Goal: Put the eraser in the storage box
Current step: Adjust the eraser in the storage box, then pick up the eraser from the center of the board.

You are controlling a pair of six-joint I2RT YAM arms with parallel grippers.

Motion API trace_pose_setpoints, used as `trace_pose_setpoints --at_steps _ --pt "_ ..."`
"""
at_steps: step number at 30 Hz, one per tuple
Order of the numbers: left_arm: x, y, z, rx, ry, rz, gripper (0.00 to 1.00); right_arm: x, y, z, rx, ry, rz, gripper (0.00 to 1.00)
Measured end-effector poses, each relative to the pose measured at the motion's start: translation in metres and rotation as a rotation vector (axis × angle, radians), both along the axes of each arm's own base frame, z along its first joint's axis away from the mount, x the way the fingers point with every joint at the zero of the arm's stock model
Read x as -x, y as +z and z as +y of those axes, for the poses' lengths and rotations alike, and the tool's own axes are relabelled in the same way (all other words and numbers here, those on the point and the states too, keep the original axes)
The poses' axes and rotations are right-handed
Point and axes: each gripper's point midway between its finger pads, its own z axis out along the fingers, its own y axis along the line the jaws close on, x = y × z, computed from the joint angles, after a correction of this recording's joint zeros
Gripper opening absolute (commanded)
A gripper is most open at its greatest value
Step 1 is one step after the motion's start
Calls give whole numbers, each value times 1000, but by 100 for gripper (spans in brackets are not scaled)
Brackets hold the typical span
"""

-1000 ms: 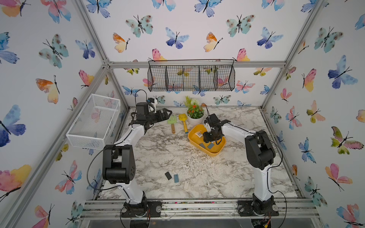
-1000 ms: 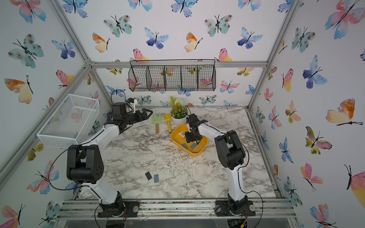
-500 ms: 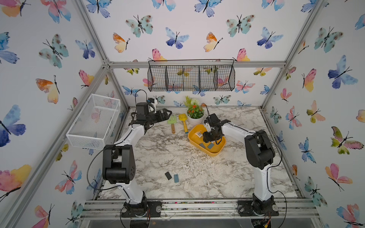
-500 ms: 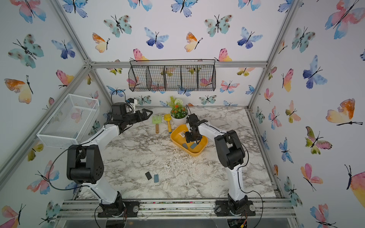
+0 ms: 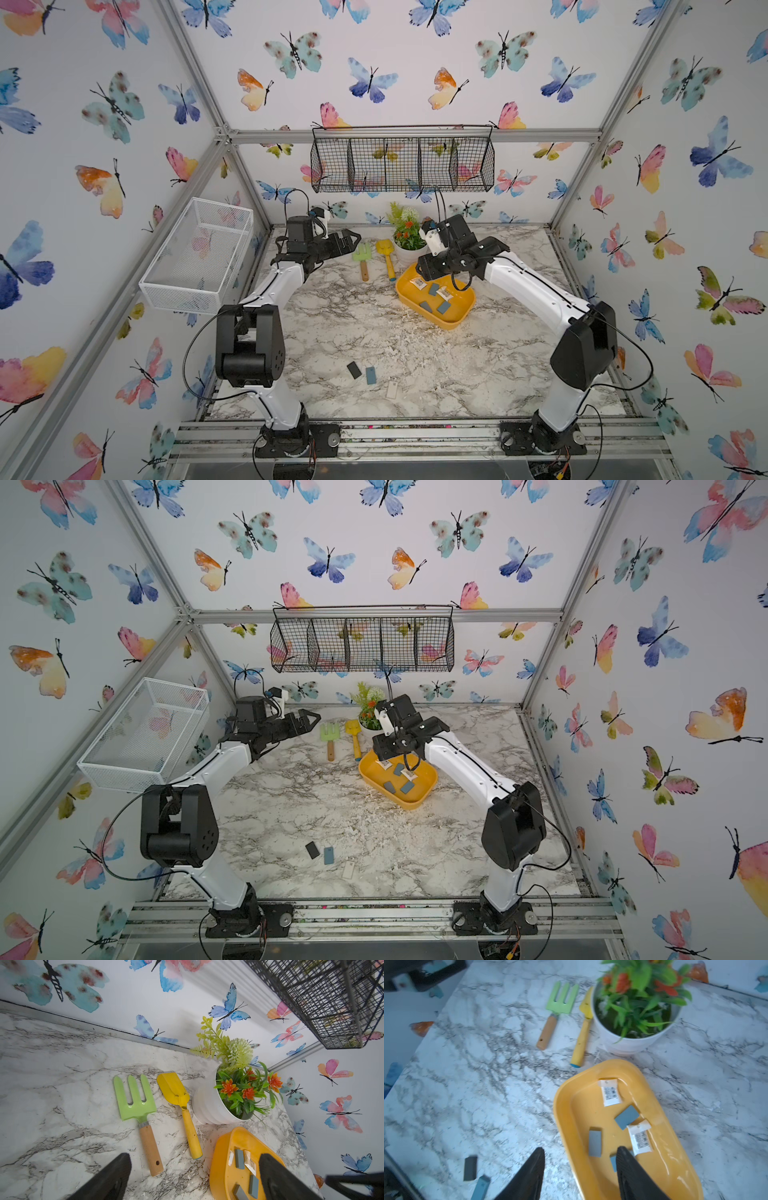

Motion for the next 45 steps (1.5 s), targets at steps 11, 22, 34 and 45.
trace_pose_setpoints --at_steps 11,22,34,45 --pt "2 16 60 39 162 -13 98 180 -100 48 151 251 348 60" --pt "42 8 121 108 327 -14 98 197 -158 96 244 241 383 63" --pt "51 11 137 158 359 -20 98 218 -186 130 319 267 379 66" --pt "58 16 134 174 342 -31 98 218 -198 112 398 223 383 67"
